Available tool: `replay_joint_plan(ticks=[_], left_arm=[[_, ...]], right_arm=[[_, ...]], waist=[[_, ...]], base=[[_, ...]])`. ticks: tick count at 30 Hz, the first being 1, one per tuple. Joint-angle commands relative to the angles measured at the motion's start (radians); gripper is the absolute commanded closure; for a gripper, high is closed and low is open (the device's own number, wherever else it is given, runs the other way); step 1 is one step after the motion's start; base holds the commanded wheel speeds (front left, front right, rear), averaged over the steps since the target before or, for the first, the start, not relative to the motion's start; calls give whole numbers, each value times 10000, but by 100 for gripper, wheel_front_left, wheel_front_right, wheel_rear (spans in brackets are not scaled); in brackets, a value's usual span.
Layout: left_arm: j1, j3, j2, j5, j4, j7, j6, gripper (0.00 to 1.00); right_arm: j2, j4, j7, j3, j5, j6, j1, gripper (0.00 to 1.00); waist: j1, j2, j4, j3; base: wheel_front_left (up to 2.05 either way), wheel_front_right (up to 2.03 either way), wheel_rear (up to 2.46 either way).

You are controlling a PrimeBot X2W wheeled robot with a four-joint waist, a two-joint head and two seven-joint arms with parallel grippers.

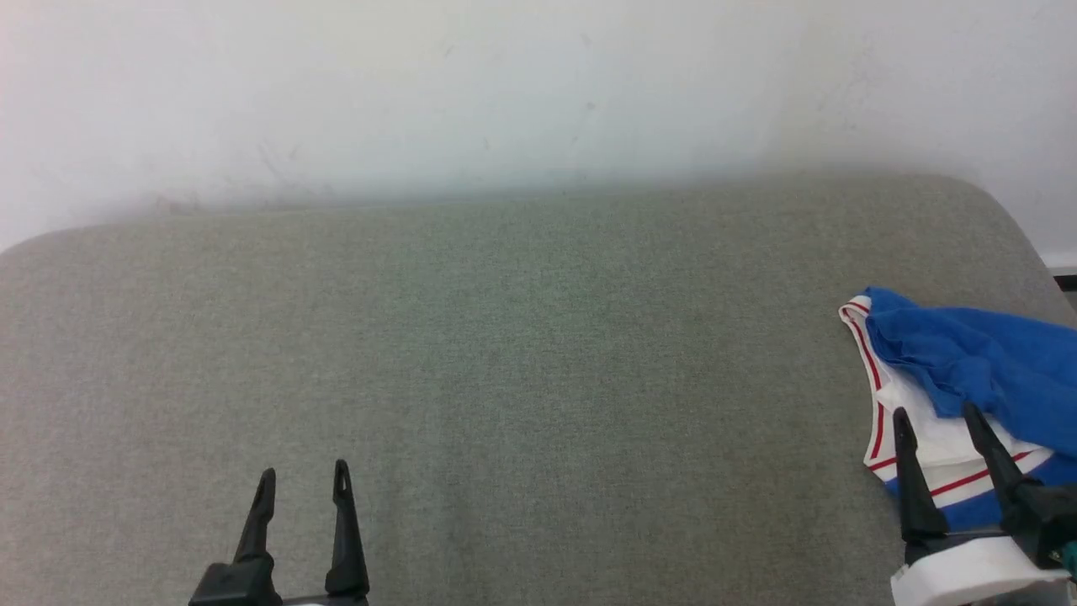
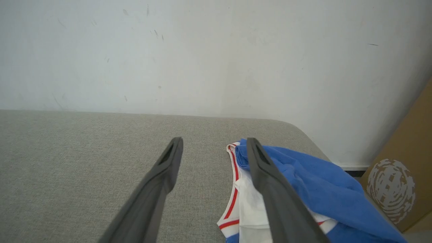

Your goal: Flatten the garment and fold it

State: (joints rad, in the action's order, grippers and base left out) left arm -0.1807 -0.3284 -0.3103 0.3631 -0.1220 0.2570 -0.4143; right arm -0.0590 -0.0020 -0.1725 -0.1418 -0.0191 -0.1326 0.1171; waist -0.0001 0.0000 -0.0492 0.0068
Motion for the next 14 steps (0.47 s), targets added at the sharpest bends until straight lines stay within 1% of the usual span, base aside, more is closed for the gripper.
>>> replay_joint_plan(ticks=[1,12,13,14], left_arm=[[-104,71,73,-91,-20,46,92,0],[-254,596,557,-483,150,47,743,0],[-263,642,600,-511,171,47,790,100],[-184,597,583,-452,142,-8,778,100]], right_arm=[[32,18,-89,-64,62,19,107,0],[84,64,-123,27,-53,19,100,0],[85,75,-129,30,-65,19,92,100],[38,77,-62,16,-25,0,129,100]], waist=[[1,0,18,-33],[1,0,-35,8],[1,0,-33,-7],[1,0,-33,-1]], base=[[0,0,0],[0,0,0],[0,0,0],[0,0,0]])
